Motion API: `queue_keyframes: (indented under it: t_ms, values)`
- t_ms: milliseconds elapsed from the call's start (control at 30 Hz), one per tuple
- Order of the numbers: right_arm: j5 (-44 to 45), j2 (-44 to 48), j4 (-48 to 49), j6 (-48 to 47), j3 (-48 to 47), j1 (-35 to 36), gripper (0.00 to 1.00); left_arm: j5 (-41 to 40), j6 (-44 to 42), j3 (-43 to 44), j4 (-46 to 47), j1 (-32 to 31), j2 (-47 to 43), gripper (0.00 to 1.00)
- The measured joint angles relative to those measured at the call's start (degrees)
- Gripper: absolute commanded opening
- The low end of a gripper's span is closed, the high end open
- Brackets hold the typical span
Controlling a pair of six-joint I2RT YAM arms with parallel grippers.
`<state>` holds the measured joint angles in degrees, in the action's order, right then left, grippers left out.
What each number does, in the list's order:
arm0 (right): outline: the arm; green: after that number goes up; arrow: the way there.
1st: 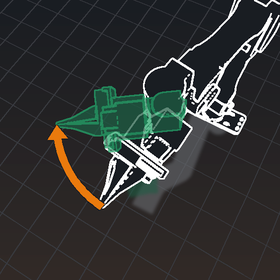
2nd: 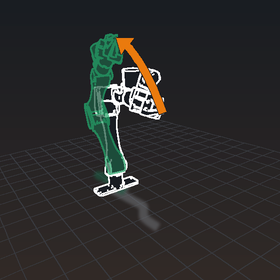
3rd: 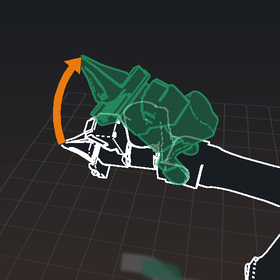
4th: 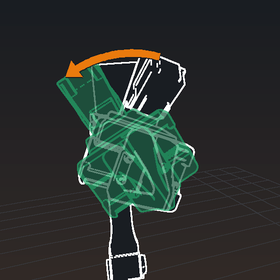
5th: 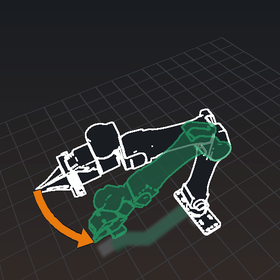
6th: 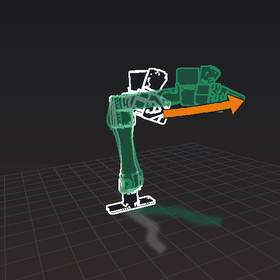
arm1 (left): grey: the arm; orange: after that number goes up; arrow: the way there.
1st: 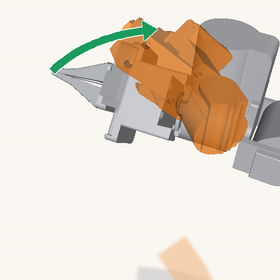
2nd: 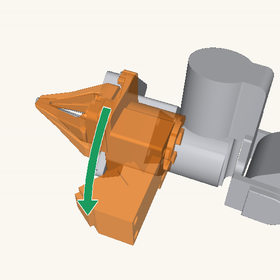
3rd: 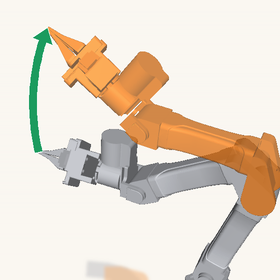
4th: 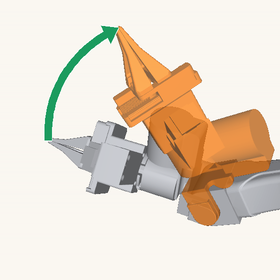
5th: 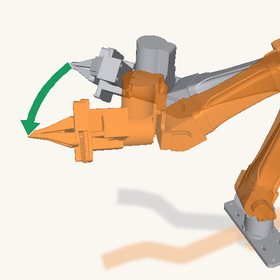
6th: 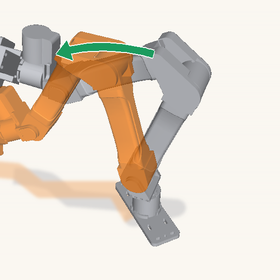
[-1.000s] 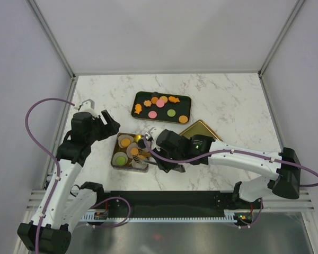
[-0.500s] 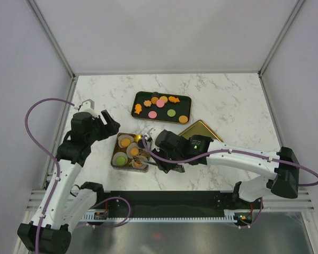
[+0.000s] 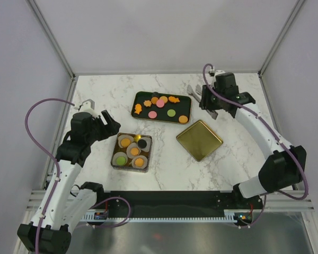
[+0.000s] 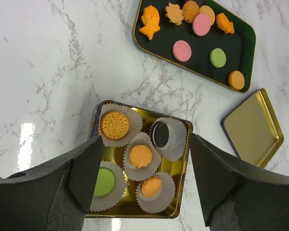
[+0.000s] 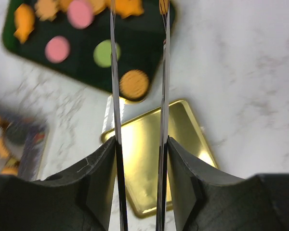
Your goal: Pack the cookies
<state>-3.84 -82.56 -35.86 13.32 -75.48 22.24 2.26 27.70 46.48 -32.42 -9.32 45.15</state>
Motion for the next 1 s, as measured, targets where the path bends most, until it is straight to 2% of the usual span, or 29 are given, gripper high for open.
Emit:
queue_keyframes:
  t_ms: [167, 300, 467, 800, 1000]
  values:
    - [2.84, -8.41, 6.03, 0.70, -1.46, -13.88, 0.50, 1.11, 0.02, 0.00, 0.04, 0.00, -0.02, 0.81]
    - [5.64, -14.88, 10.93, 2.32, -1.25, -19.78, 0.51, 1.60, 0.02, -0.31, 0.44, 0.00, -0.20, 0.81]
    - [8.76, -20.31, 15.76, 2.99, -1.01, -21.18, 0.52, 2.64, 0.02, -0.85, 1.16, 0.00, 0.35, 0.81]
    - [8.46, -28.22, 18.88, 3.02, -1.03, -24.79, 0.62, 5.05, -0.02, -1.88, 2.62, 0.00, 3.39, 0.84]
    - [8.44, -30.21, 18.51, 3.98, -1.03, -26.93, 0.75, 6.45, -0.15, -1.90, 3.56, 0.00, 6.23, 0.86]
